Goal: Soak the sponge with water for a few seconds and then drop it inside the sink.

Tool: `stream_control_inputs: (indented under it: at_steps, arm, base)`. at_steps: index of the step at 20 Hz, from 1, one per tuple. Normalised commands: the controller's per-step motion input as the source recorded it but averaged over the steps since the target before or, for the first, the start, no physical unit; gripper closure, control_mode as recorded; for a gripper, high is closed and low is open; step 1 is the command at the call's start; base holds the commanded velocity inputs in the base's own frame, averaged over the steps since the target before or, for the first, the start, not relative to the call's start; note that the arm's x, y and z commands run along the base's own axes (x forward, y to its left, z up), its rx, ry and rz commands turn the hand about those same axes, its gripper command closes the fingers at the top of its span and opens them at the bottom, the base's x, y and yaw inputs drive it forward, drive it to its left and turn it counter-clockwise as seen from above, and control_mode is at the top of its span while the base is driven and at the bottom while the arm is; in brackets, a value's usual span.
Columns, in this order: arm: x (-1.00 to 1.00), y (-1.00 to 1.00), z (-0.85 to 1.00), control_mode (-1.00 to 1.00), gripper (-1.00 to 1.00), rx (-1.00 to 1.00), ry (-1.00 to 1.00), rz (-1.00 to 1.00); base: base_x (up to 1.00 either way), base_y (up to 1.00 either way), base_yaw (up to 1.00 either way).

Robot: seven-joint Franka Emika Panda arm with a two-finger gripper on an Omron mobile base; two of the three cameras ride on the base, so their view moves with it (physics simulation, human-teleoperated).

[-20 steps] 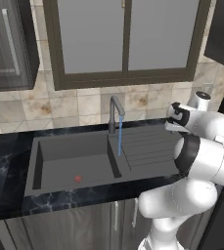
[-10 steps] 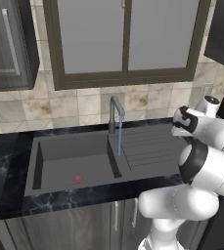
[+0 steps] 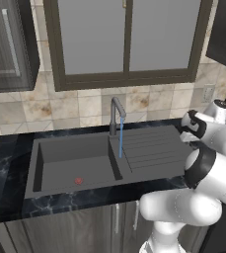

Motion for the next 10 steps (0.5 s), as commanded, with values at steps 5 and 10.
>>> stream_control_inputs:
  at_steps: [5,10]
  arm:
    - [-0.13,-0.25,0.0,-1.0,-1.0,0.0,0.0,0.1]
    - [0.0,-0.36,0.0,-1.0,-1.0,-0.02,0.07,0.07]
  base:
    - [0.0,0.0,0.0]
    - [0.0,0.0,0.0]
